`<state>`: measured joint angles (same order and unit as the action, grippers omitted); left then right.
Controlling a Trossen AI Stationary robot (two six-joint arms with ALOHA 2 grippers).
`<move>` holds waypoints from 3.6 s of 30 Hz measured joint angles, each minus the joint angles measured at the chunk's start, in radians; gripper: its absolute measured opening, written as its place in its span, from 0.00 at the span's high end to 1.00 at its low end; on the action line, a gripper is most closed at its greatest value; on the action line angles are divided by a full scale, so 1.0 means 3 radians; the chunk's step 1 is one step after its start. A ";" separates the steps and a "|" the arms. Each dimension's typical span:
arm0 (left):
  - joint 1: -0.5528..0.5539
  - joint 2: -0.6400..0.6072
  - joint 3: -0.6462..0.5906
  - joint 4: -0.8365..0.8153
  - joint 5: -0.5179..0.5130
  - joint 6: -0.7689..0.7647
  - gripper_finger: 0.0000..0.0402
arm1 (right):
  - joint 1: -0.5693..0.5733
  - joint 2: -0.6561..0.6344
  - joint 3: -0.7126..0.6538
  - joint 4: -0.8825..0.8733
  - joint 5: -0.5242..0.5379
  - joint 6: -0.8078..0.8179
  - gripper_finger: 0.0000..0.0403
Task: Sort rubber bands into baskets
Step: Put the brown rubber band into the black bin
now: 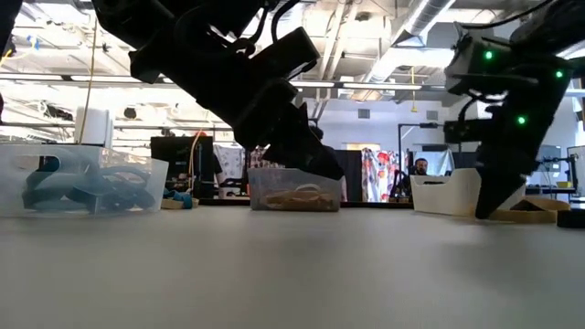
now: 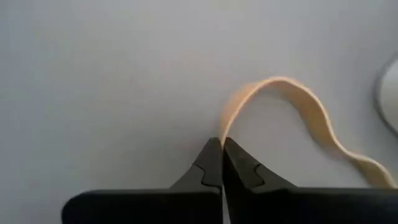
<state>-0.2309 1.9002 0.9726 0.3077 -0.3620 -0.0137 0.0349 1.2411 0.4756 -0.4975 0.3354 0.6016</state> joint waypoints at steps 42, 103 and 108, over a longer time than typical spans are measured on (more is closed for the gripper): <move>0.0437 -0.0002 0.0268 0.1025 0.0755 0.0484 0.60 | 0.0931 -0.0142 0.0857 0.1517 -0.0268 -0.1139 0.95; 0.2863 -0.0218 0.1812 -0.2248 0.0717 0.1186 1.00 | 0.1433 0.0792 0.0707 0.1315 0.0618 -0.0523 0.25; 0.2890 -0.0214 0.1592 -0.2144 0.0939 0.1078 1.00 | 0.1433 0.0790 0.0708 0.1365 0.0620 -0.0542 0.25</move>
<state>0.6361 1.8359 1.4503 -0.3355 -0.0803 0.3096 0.4648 1.4780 0.6880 -0.0880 0.5215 0.4389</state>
